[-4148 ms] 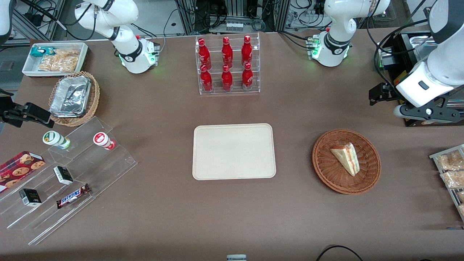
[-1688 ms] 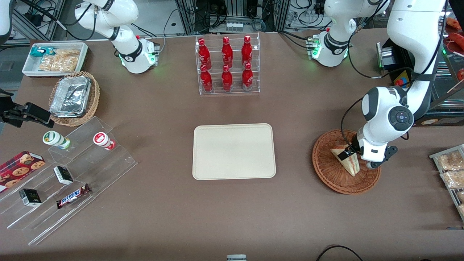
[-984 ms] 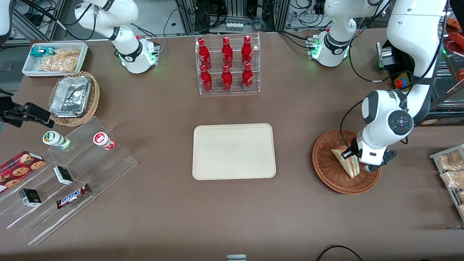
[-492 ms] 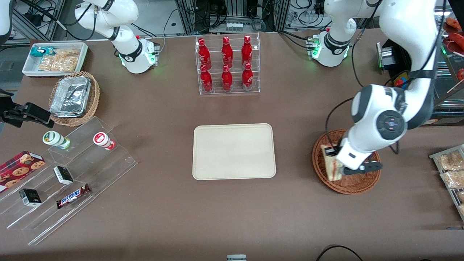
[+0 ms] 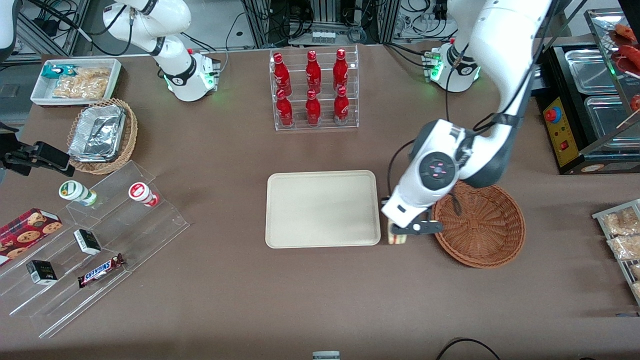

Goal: Place sandwich from basket to tray
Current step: 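Lift the sandwich and carry it over the white tray, then lower the sandwich onto the tray and open the left gripper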

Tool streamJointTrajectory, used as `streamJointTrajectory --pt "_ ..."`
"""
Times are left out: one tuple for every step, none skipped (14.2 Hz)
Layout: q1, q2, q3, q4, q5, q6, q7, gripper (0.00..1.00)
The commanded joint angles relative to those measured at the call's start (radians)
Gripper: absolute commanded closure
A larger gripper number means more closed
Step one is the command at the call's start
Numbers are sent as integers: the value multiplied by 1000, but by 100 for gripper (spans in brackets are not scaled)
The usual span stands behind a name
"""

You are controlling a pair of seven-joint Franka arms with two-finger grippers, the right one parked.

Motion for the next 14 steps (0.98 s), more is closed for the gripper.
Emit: streamJointTrajectory --pt "-90 90 11 121 -5 -26 -102 95" --pt "-117 117 11 148 -5 -22 -139 96" --pt "-147 150 11 185 -5 -21 -170 95" --pt "-165 174 11 211 -5 -18 -191 95" --pt "-182 196 11 233 -5 -14 -213 96" --pt "-199 216 11 254 -5 -8 -230 95" --pt "-211 226 11 263 -5 1 -245 95" --pt "-220 234 11 268 -5 14 -259 95" --pt "-230 239 11 268 -5 26 -265 95" --pt "-234 240 11 268 -5 38 -267 95" --pt "-234 249 11 268 -5 46 -276 95" --pt "-236 253 10 268 -5 51 -285 95" --pt "-240 257 2 268 -5 63 -287 95" --pt "-240 260 -1 268 -5 74 -288 95"
